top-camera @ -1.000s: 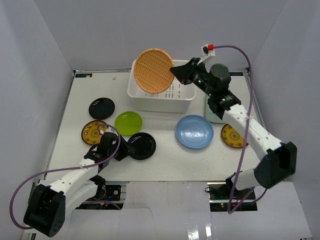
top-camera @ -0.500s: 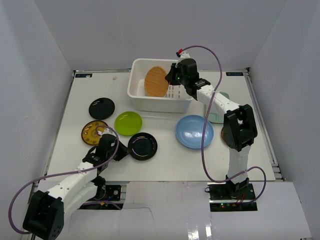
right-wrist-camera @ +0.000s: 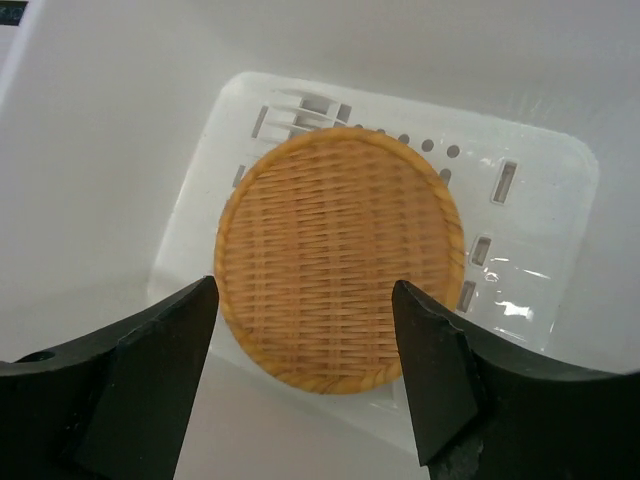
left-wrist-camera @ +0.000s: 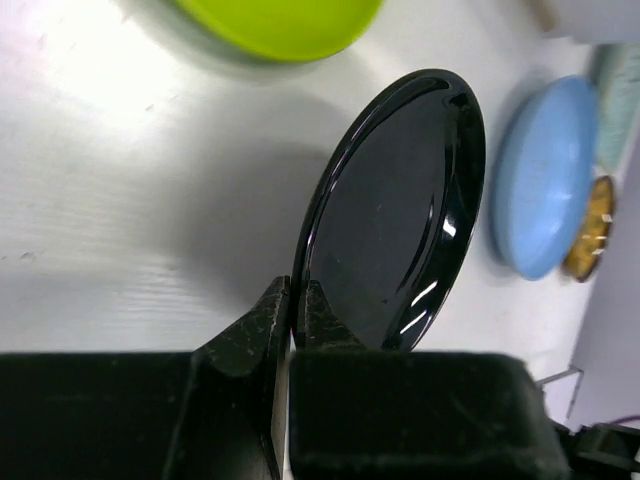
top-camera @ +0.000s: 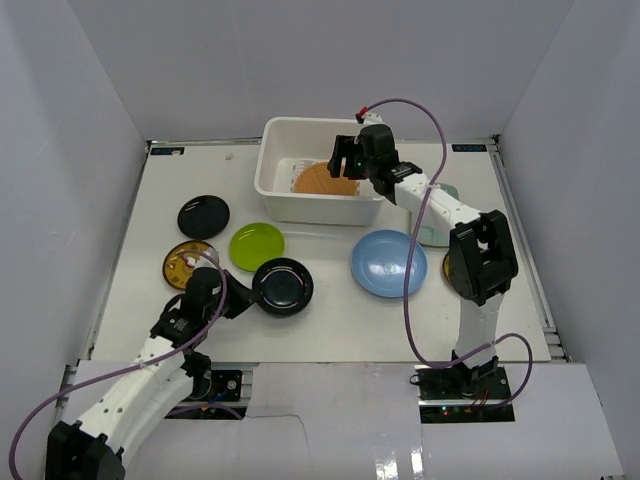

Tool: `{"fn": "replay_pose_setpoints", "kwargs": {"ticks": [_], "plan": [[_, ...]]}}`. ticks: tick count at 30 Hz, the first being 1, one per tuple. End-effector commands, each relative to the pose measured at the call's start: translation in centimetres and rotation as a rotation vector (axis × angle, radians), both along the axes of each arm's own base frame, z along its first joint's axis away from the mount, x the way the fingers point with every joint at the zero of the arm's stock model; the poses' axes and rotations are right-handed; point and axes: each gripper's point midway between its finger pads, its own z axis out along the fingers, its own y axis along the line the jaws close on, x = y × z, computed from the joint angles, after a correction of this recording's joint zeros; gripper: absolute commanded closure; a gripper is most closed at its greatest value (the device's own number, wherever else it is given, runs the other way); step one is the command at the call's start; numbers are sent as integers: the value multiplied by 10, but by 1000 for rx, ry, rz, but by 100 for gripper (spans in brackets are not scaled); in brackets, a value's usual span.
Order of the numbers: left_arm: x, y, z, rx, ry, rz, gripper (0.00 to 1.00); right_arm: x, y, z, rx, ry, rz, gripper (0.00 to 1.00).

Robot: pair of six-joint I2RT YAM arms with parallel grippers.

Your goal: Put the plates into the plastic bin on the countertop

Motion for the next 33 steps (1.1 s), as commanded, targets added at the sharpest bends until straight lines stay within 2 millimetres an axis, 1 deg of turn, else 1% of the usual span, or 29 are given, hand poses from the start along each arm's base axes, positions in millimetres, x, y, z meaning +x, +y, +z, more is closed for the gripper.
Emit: {"fn": "replay_pose_setpoints", "kwargs": {"ticks": [1, 3, 4, 5, 6, 7, 8, 9, 10, 11, 12, 13, 14, 15, 16, 17, 18, 19, 20, 21, 22, 23, 24, 25, 26, 27, 28, 31, 33], "plan": [[15, -9, 63, -70, -151, -18, 100, -11, -10, 61, 26, -108, -5, 23], [20, -11, 95, -88, -218, -24, 100, -24, -18, 82, 30, -144, -1, 22], [22, -13, 107, -93, -242, -29, 100, -35, -24, 108, 53, -189, 0, 22], [27, -14, 130, -107, -283, -27, 100, -41, -28, 116, 60, -208, -1, 22], [31, -14, 141, -104, -306, -24, 100, -51, -35, 107, 51, -194, -3, 22], [35, -14, 151, -101, -328, -20, 100, -69, -44, 132, 78, -240, -10, 23], [43, -15, 173, -100, -368, -17, 100, -78, -52, 131, 93, -233, -37, 24], [49, -15, 183, -94, -388, -14, 100, -86, -59, 138, 126, -260, -53, 26], [55, -16, 192, -84, -411, -12, 100, -109, -74, 121, 134, -241, -73, 33], [67, -21, 210, -90, -443, -14, 100, -119, -82, 113, 152, -234, -94, 38], [74, -24, 219, -88, -461, -17, 100, -129, -91, 104, 190, -216, -135, 45], [82, -27, 226, -90, -470, -18, 100, -152, -105, 81, 202, -199, -152, 59], [99, -34, 241, -98, -492, -17, 100, -162, -113, 69, 214, -186, -175, 66], [108, -38, 248, -99, -504, -20, 100, -174, -118, 56, 226, -168, -181, 72], [118, -42, 257, -106, -522, -17, 100, -195, -126, 31, 255, -142, -183, 80], [127, -48, 262, -106, -528, -27, 100, -206, -128, 18, 269, -125, -178, 82], [147, -57, 271, -94, -535, -36, 100, -220, -130, 19, 324, -132, -163, 86], [158, -60, 277, -87, -550, -37, 100, -235, -134, -16, 309, -70, -159, 87], [170, -64, 279, -79, -550, -36, 100, -243, -136, -27, 317, -48, -159, 87], [192, -73, 282, -62, -549, -41, 100, -251, -140, -25, 343, -62, -163, 87], [204, -77, 282, -53, -550, -44, 100, -257, -142, -32, 359, -45, -172, 82], [218, -76, 281, -31, -549, -13, 100, -264, -146, -53, 344, -8, -182, 76], [231, -78, 297, -25, -581, -6, 100, -267, -148, -51, 359, -22, -181, 60], [254, -84, 270, 22, -531, -3, 100, -269, -149, -56, 362, -11, -186, 53], [267, -84, 265, 52, -521, 5, 100, -272, -151, -67, 346, 12, -195, 48], [280, -87, 283, 54, -557, 9, 100, -274, -153, -72, 340, 21, -200, 40], [300, -91, 249, 104, -488, 3, 100, -275, -154, -76, 333, 31, -209, 36], [337, -95, 224, 160, -449, 21, 100, -277, -157, -89, 332, 63, -232, 27], [351, -96, 210, 187, -432, 29, 100, -279, -155, -91, 328, 81, -223, 21]]}}
